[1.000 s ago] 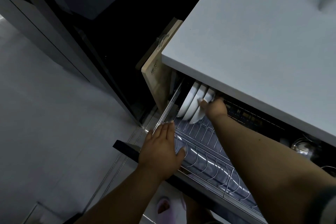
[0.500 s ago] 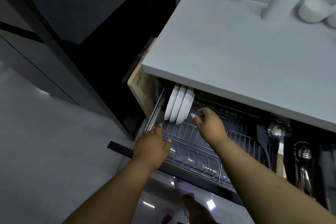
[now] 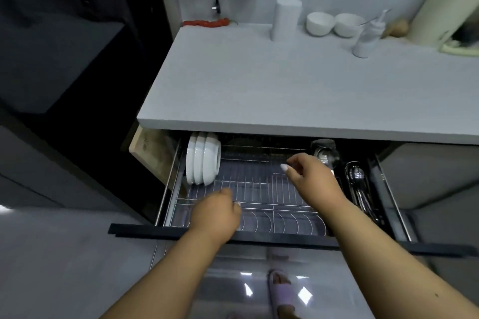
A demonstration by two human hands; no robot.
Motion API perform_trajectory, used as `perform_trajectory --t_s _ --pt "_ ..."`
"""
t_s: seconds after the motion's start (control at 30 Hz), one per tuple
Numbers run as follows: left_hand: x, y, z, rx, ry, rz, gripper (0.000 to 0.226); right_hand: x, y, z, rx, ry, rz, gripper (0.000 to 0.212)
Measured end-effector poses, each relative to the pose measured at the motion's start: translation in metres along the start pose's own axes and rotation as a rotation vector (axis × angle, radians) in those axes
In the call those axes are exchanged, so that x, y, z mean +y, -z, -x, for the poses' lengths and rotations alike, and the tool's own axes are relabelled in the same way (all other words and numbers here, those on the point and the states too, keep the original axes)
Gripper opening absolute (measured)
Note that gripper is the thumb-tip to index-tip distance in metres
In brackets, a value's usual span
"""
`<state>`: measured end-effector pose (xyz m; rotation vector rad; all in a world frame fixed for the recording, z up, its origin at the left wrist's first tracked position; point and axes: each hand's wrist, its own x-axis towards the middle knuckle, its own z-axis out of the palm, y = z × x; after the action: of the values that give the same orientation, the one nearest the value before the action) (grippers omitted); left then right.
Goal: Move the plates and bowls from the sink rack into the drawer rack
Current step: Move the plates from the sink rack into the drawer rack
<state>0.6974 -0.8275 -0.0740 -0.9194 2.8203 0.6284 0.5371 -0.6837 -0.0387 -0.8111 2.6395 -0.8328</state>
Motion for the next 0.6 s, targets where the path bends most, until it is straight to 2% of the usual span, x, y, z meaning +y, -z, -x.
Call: perform_trajectory --t_s 0.3,0.6 --pt "0.104 0.006 -0.001 -0.019 -0.190 -0.031 0.031 0.063 0.097 0.049 0.231 -0.103 -0.077 0.023" --pt "0.270 -0.026 0.001 -0.028 -0.380 -0.074 0.026 0.168 0.198 0.099 0.363 -0.187 -0.096 0.025"
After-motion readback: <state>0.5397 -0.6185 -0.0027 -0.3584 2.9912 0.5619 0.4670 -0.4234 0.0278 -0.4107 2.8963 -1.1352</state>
